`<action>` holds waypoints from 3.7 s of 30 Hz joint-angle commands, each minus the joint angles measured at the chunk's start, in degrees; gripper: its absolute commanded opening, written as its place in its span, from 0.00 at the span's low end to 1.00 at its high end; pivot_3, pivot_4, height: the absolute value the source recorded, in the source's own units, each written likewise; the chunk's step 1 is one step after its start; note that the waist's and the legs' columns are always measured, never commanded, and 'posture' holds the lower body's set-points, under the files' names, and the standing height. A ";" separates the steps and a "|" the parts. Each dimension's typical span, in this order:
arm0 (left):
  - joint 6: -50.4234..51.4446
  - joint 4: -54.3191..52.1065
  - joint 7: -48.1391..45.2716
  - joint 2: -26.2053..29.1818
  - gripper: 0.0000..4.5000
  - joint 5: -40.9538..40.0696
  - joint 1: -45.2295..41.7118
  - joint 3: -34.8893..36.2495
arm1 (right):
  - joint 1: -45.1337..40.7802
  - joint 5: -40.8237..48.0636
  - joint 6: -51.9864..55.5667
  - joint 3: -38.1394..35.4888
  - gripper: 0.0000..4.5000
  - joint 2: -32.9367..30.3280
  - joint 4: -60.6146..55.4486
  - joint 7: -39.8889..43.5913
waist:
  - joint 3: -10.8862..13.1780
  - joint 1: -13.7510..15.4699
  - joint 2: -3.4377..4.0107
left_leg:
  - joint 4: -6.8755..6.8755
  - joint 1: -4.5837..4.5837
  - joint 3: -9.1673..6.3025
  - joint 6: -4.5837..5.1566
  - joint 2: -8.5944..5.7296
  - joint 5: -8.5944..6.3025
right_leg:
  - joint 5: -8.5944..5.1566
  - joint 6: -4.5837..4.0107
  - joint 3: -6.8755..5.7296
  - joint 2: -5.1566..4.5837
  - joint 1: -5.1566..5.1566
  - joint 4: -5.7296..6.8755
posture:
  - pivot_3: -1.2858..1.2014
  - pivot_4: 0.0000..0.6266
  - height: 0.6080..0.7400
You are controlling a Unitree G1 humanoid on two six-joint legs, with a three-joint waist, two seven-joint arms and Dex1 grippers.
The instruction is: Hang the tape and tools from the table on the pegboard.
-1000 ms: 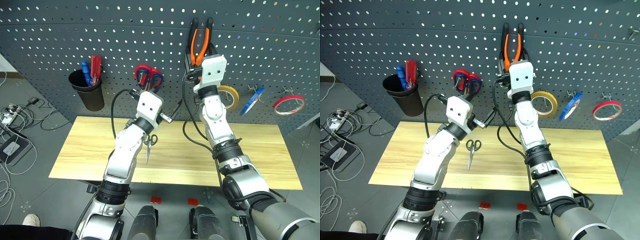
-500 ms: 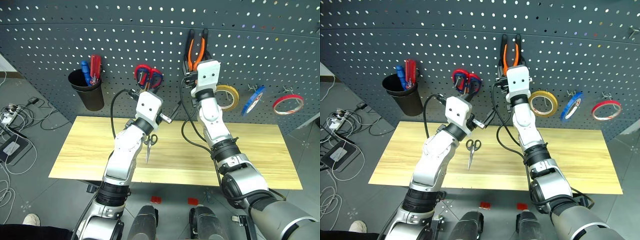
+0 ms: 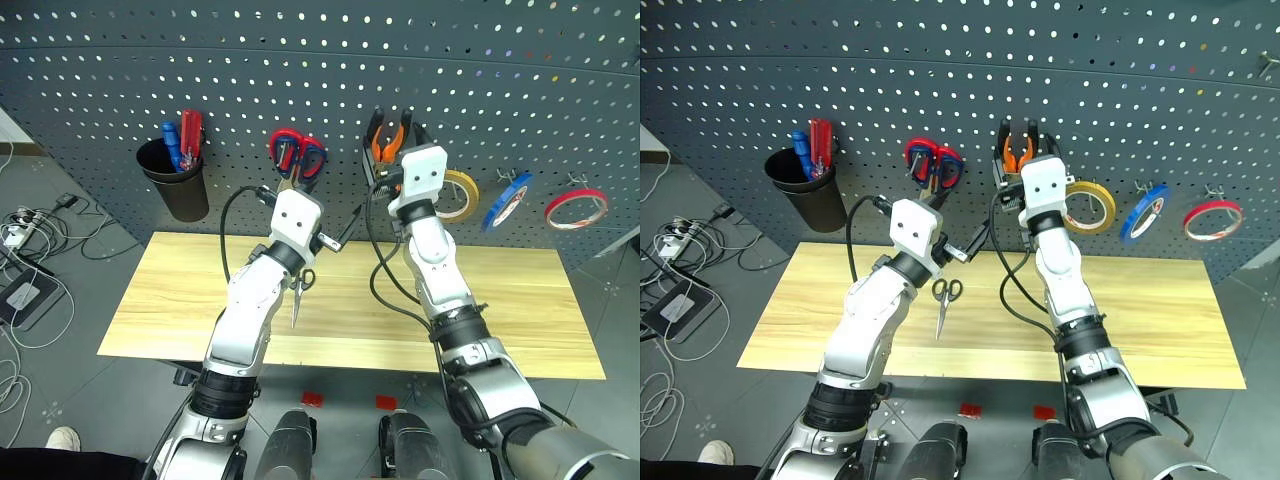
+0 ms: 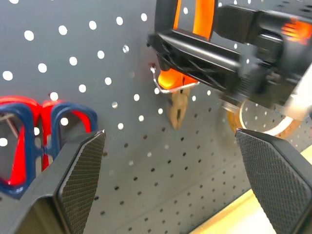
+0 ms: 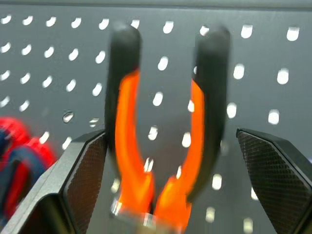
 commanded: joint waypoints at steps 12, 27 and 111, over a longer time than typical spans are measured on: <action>9.88 -3.28 4.92 1.69 1.00 3.77 7.97 0.50 | 21.79 14.32 24.56 4.23 0.99 -17.86 -34.12 28.10 | 1.76 -0.39 0.21 | 0.03 0.43 -0.11 0.48 -0.01 -0.27 | -0.01 -0.01 -0.03 0.00 0.58 -0.14 | 0.55 0.50 1.00; 28.28 3.42 10.24 2.26 1.00 3.71 9.38 5.02 | 26.94 18.04 25.31 8.29 0.99 -26.82 -37.18 43.93 | 9.60 -1.93 -0.23 | 0.07 0.74 -0.17 0.55 0.15 -0.31 | -0.02 -0.01 0.05 -0.02 0.82 -0.01 | 0.53 0.76 1.00; -12.05 -6.80 12.61 9.34 0.04 15.03 9.87 4.46 | 22.77 33.31 32.02 -5.12 1.00 -19.91 -48.71 29.02 | 0.95 -0.30 -0.34 | -0.04 -0.16 -0.06 -0.10 -0.09 0.06 | 0.02 0.08 -0.24 -0.18 -0.02 -0.15 | 0.54 0.24 1.00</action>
